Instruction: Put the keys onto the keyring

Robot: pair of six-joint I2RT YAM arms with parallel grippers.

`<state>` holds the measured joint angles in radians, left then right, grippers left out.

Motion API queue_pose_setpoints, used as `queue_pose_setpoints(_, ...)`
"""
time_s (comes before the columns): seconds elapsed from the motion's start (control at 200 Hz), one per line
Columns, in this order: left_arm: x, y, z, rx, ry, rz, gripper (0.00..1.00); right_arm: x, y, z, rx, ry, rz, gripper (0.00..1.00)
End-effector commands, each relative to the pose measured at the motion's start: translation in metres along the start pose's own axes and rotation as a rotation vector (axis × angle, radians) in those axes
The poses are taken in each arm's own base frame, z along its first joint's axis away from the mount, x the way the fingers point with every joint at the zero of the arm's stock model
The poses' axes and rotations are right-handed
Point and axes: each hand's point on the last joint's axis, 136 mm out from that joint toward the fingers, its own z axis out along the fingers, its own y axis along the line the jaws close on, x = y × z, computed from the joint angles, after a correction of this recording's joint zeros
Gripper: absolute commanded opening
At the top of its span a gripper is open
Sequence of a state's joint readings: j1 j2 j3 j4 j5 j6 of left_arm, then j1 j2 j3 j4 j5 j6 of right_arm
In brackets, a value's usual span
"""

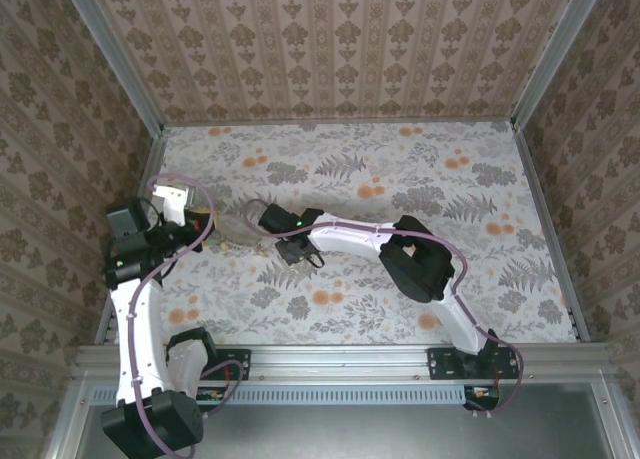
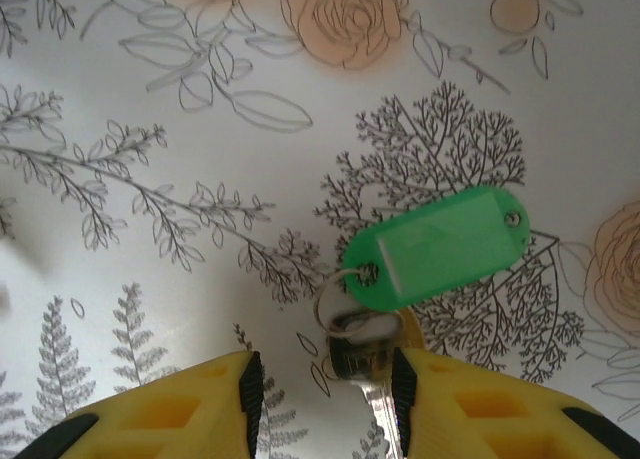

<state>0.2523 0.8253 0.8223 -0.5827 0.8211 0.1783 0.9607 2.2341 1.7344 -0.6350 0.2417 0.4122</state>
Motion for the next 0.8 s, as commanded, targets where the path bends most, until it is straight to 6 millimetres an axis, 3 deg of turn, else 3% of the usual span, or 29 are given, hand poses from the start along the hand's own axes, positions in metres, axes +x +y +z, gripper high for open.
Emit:
queue_pose_setpoints(0.0, -0.002, -0.004, 0.0, 0.031, -0.025, -0.007, 0.0, -0.001, -0.011, 0.006, 0.106, 0.004, -0.057, 0.42)
queue_pose_setpoints(0.16, 0.001, -0.003, 0.0, 0.02, -0.025, -0.005, 0.0, 0.0, -0.012, 0.014, 0.15, 0.012, -0.078, 0.38)
queue_pose_setpoints(0.335, 0.002, -0.003, 0.001, 0.024, -0.026, -0.001, 0.0, -0.003, -0.016, 0.012, 0.202, -0.007, -0.11, 0.25)
queue_pose_setpoints(0.795, 0.003, -0.007, 0.001, 0.036, -0.028, 0.012, 0.0, -0.011, -0.016, -0.016, 0.146, -0.029, -0.093, 0.05)
